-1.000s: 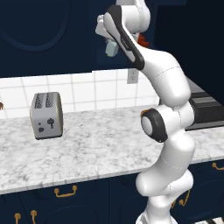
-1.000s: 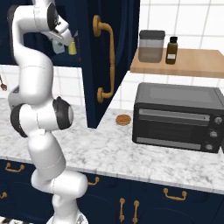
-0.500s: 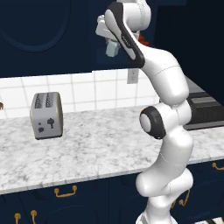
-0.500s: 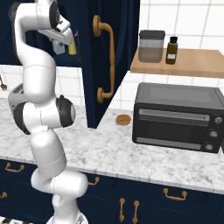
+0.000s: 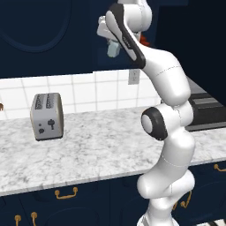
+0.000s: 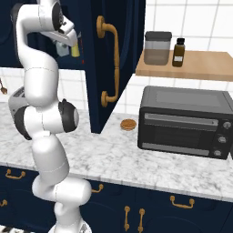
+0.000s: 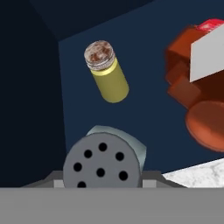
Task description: Put the shaker and condiment bottle from the counter next to their counterparts in the cabinet.
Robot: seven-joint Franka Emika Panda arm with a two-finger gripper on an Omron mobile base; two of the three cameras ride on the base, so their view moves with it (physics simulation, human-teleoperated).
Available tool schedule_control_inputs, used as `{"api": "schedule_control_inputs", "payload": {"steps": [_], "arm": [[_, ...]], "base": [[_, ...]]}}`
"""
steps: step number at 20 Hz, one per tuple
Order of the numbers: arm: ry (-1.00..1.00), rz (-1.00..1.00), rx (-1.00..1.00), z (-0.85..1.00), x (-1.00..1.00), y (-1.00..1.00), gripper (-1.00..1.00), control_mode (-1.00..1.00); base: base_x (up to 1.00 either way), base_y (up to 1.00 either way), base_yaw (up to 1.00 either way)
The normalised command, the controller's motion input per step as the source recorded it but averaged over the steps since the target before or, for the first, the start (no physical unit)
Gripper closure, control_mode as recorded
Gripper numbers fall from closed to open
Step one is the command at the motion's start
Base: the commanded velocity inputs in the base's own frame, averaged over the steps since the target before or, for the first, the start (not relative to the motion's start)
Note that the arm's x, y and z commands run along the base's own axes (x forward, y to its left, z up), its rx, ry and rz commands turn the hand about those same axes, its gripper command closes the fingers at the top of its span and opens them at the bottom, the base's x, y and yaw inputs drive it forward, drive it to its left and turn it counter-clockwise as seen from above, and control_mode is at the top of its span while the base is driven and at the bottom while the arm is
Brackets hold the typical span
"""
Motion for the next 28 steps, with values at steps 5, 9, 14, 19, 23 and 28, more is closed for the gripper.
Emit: {"api": "schedule_control_inputs", "payload": {"steps": [5, 9, 14, 19, 23, 28], "arm": [[-0.07, 0.00, 0.00, -0.08, 0.07, 0.00, 1.00, -1.00], [0.01, 0.00, 0.00, -0.11, 0.00, 0.00, 1.00, -1.00], [0.04, 0.00, 0.00, -0.45, 0.01, 0.00, 1.00, -1.00], [0.00, 0.00, 0.00, -0.13, 0.14, 0.00, 1.00, -1.00], [0.00, 0.00, 0.00, -0.09, 0.15, 0.04, 1.00, -1.00], [0.00, 0.00, 0.00, -0.21, 0.22, 0.12, 1.00, -1.00]], "base": [[0.00, 0.00, 0.00], [0.00, 0.00, 0.00], [0.00, 0.00, 0.00], [0.00, 0.00, 0.00], [0.00, 0.00, 0.00], [0.00, 0.00, 0.00]]}}
